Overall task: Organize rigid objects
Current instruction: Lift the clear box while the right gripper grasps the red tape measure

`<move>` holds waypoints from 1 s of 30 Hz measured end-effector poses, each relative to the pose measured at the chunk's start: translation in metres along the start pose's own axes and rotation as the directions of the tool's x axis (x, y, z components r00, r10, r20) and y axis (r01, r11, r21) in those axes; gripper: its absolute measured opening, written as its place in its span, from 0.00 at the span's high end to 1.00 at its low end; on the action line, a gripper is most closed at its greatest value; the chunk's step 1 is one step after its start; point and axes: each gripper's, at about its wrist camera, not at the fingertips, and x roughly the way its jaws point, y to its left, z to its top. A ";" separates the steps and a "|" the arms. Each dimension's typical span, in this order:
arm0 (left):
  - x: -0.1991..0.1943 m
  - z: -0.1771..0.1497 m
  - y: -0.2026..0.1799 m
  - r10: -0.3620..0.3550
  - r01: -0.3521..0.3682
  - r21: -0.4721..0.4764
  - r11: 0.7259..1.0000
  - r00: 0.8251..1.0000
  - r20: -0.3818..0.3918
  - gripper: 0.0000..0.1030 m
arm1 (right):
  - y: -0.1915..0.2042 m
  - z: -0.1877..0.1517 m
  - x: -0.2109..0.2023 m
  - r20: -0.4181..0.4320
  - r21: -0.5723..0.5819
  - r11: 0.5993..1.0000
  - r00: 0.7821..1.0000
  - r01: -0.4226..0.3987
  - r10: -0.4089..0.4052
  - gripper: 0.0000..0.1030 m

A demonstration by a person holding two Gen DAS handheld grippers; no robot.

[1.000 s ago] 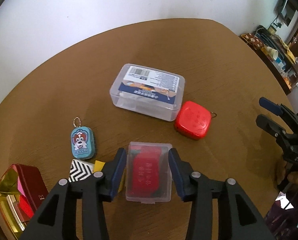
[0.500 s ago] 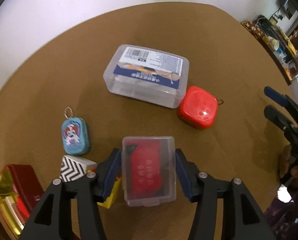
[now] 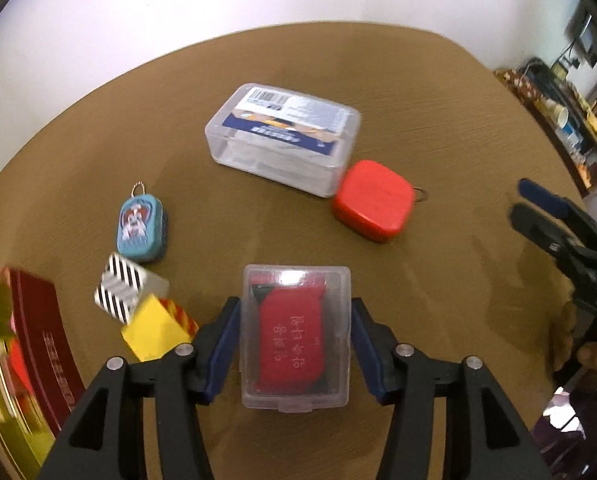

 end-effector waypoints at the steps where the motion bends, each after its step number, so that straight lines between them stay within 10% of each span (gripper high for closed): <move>1: -0.005 -0.005 -0.002 -0.006 0.006 -0.015 1.000 1.000 0.011 0.47 | 0.000 0.000 0.000 -0.002 -0.001 1.000 1.000 -0.002 0.002 0.24; 18: -0.049 -0.108 0.020 0.075 -0.057 -0.213 0.975 0.994 0.078 0.47 | 0.081 0.021 0.046 -0.118 -0.282 0.956 0.992 -0.081 0.049 0.20; 30: -0.044 -0.116 0.027 0.078 -0.051 -0.286 0.957 0.993 0.083 0.47 | 0.098 0.031 0.090 -0.195 -0.355 0.934 0.980 -0.040 -0.033 0.21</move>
